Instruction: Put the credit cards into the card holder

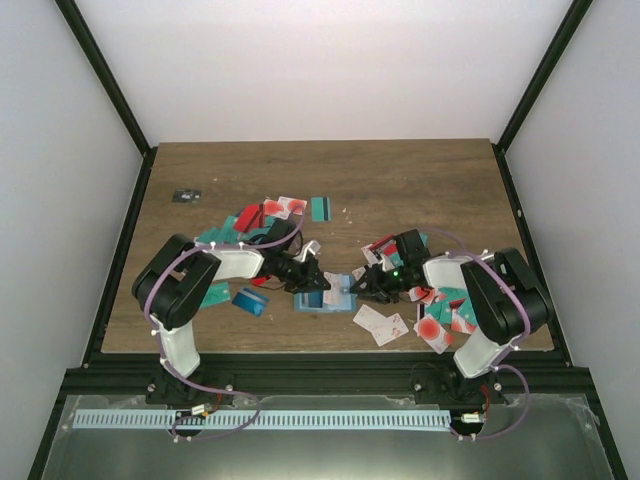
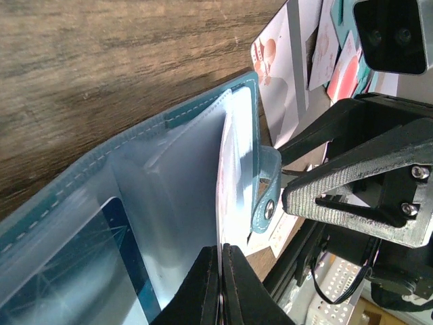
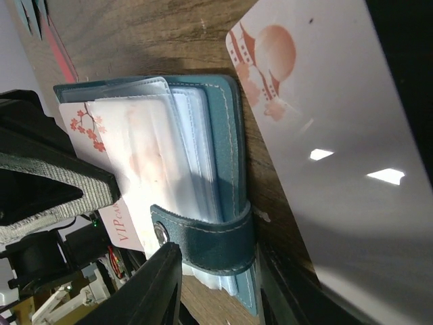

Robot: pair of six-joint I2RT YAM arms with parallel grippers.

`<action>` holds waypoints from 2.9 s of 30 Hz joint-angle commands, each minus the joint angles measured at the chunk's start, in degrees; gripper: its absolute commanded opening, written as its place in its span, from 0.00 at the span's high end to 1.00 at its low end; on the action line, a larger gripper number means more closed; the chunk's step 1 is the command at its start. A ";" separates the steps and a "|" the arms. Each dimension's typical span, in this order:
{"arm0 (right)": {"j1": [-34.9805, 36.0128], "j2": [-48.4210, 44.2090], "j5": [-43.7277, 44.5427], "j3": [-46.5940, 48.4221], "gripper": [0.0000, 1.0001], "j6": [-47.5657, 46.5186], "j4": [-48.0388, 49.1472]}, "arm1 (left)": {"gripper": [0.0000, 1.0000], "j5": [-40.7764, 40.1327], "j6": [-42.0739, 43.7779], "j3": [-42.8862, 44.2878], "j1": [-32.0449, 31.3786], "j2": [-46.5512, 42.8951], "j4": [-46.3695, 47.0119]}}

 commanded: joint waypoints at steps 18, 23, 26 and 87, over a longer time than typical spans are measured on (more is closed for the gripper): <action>0.46 -1.98 2.95 -1.69 0.67 2.49 -1.17 | 0.96 -7.16 -6.71 -3.06 -2.46 -0.76 4.06; 0.49 -2.67 3.38 -1.59 0.66 2.18 -1.77 | 0.95 -8.19 -7.52 -3.46 -2.46 -1.38 3.75; 0.50 -2.86 3.30 -1.74 0.66 2.10 -1.80 | 0.93 -7.76 -7.99 -3.72 -2.46 -1.05 4.44; 5.16 -4.04 3.54 7.70 0.60 1.39 -1.54 | 0.96 -13.84 8.12 9.35 -3.64 -0.24 -19.46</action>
